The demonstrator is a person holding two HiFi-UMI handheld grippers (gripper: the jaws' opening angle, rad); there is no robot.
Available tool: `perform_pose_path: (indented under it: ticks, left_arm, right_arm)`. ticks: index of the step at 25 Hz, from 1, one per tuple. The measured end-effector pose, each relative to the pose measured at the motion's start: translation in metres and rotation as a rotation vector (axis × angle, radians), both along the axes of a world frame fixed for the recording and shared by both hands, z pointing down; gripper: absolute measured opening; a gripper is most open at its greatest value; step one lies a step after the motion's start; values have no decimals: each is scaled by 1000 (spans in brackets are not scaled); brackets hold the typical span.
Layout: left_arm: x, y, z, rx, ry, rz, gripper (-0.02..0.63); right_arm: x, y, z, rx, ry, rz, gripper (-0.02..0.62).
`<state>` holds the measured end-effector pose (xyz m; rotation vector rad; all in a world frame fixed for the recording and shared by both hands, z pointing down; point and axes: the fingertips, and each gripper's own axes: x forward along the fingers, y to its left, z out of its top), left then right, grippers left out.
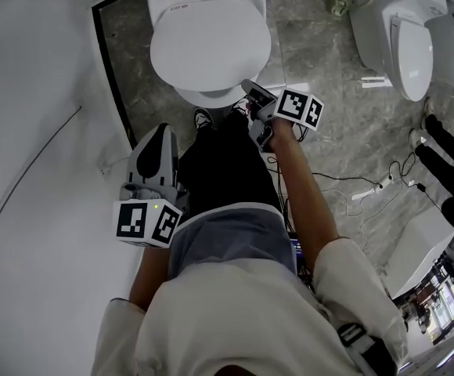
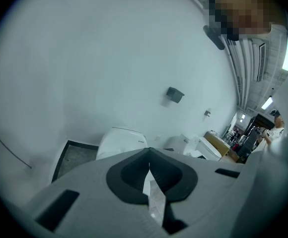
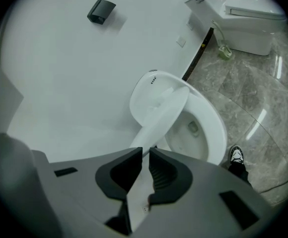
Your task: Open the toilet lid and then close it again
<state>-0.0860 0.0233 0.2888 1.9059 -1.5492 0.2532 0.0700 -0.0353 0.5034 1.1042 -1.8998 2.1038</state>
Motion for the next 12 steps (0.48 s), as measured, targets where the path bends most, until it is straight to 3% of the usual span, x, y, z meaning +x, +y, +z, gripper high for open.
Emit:
perform_pose_path:
  ticks: [12]
  left_arm:
    - [-2,-1,-15,23,-2,-6,6]
  right_arm:
    - [-5,-25,-28,50,-5,-5,43]
